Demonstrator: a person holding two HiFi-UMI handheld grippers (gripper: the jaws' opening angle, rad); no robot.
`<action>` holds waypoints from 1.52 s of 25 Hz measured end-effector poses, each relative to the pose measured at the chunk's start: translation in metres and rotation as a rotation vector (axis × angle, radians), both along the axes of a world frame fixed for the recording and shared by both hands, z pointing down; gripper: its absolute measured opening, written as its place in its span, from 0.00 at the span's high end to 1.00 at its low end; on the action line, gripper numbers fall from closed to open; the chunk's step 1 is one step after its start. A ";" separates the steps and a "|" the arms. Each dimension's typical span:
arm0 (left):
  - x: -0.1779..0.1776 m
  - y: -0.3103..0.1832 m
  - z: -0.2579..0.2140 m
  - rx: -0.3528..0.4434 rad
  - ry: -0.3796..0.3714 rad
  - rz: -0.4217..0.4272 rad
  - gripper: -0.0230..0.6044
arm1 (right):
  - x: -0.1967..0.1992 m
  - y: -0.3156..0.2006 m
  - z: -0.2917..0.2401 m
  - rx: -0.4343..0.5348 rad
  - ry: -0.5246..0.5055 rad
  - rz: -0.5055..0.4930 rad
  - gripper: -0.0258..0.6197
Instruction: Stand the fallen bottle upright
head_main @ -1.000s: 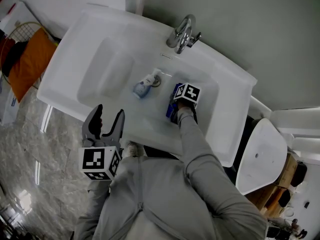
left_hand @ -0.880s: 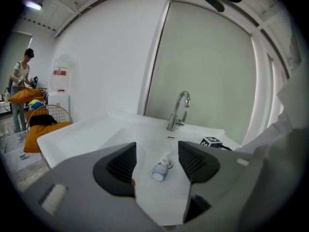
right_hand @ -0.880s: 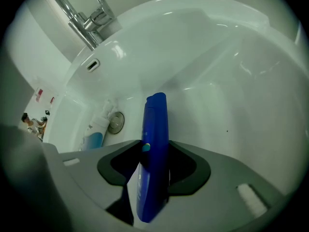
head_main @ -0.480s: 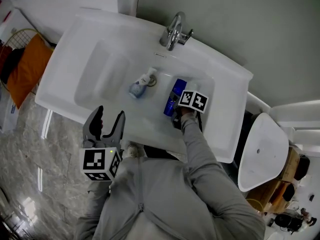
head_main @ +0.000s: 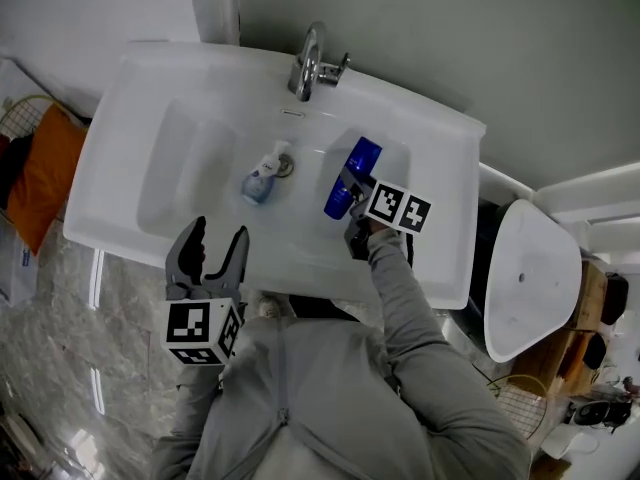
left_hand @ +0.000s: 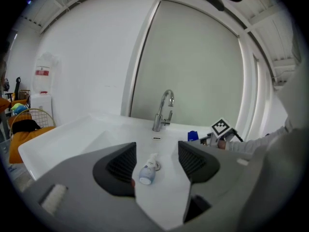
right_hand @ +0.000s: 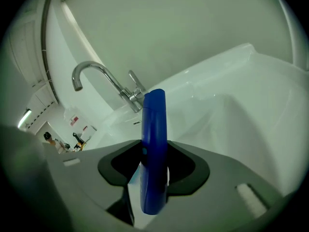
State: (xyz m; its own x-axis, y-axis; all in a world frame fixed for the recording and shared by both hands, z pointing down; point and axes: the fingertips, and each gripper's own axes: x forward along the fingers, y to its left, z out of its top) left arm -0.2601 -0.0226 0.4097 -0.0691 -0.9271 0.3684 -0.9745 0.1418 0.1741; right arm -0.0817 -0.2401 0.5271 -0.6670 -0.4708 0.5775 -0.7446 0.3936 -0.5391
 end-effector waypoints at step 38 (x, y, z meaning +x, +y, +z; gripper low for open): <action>0.089 -0.093 -0.003 -0.006 -0.052 0.329 0.45 | 0.244 -0.058 -0.103 0.513 0.108 0.489 0.72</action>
State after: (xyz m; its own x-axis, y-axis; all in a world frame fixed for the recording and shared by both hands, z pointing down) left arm -0.1711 -0.1156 0.4068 0.2147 -0.9007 0.3776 -0.9757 -0.1809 0.1235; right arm 0.1619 -0.2984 0.4244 -0.2616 -0.9310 0.2545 -0.9394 0.1850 -0.2886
